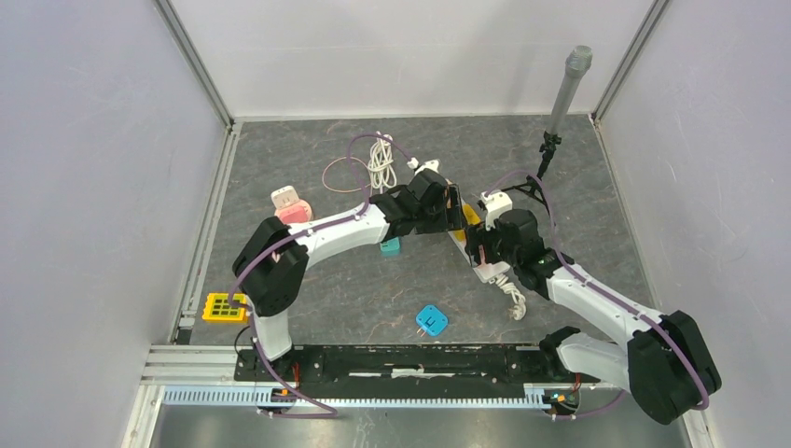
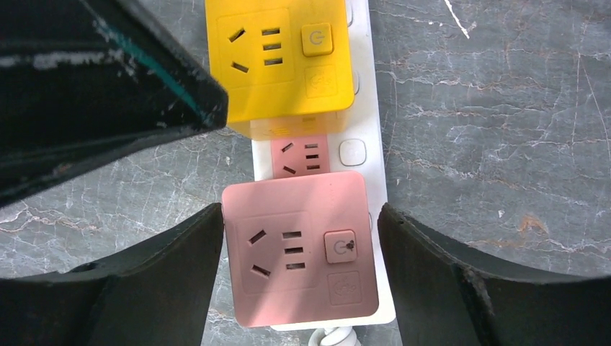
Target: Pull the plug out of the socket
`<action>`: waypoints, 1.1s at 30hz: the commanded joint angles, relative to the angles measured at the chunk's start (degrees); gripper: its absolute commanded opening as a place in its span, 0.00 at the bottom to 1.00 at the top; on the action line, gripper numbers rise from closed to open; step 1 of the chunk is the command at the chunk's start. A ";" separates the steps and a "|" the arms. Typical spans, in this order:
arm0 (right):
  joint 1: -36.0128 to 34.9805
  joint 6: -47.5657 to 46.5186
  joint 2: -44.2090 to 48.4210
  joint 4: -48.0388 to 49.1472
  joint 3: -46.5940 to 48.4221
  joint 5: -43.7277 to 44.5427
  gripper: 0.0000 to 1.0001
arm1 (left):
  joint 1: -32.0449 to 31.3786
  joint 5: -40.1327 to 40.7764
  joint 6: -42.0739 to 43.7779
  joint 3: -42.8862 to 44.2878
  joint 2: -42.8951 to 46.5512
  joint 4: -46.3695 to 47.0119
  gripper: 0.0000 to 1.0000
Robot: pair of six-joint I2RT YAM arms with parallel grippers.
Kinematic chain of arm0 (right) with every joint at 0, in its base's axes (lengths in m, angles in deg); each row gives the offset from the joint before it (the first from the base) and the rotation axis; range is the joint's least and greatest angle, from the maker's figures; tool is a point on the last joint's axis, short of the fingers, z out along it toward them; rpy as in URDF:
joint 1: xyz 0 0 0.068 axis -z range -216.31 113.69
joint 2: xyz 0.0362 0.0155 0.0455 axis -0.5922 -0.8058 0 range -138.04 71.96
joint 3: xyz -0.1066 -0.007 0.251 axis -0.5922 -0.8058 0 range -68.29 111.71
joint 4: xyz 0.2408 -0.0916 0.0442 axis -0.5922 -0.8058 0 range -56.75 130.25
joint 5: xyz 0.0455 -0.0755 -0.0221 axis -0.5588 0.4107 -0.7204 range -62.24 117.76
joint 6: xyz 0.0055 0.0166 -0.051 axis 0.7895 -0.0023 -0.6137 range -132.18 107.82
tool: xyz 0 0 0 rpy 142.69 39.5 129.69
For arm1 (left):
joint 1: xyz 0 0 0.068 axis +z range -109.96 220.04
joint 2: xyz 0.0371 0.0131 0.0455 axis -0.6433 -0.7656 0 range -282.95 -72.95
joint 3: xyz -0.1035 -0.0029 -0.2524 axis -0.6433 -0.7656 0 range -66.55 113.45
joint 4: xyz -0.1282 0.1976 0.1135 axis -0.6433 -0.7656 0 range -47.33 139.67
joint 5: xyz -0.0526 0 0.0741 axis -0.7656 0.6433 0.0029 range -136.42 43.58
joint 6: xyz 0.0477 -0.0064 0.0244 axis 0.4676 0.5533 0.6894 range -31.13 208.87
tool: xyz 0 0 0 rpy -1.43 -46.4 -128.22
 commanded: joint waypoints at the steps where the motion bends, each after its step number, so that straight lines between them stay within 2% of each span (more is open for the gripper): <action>1: -0.18 -0.08 1.64 -0.19 1.85 0.93 0.82 | 0.91 -2.01 -1.94 0.25 -0.71 6.36 0.79; 10: -0.16 -1.44 1.93 1.05 -0.30 -1.61 0.69 | 1.50 0.28 2.17 -3.14 -0.68 5.60 0.69; 19: -0.10 -0.87 1.74 2.27 -0.52 -5.98 0.62 | 1.68 4.33 2.66 -4.35 -1.73 6.39 0.67; 24: -0.14 -0.57 1.00 3.61 0.59 -6.76 0.59 | 1.77 1.83 2.56 -4.40 0.01 8.28 0.68; 28: -0.14 -0.66 0.90 3.54 0.81 -6.54 0.48 | 1.81 2.62 2.84 -5.44 2.80 11.04 0.70; 33: -0.19 -0.28 0.93 4.97 0.58 -7.27 0.30 | 2.03 0.46 2.30 -4.04 1.06 12.07 0.72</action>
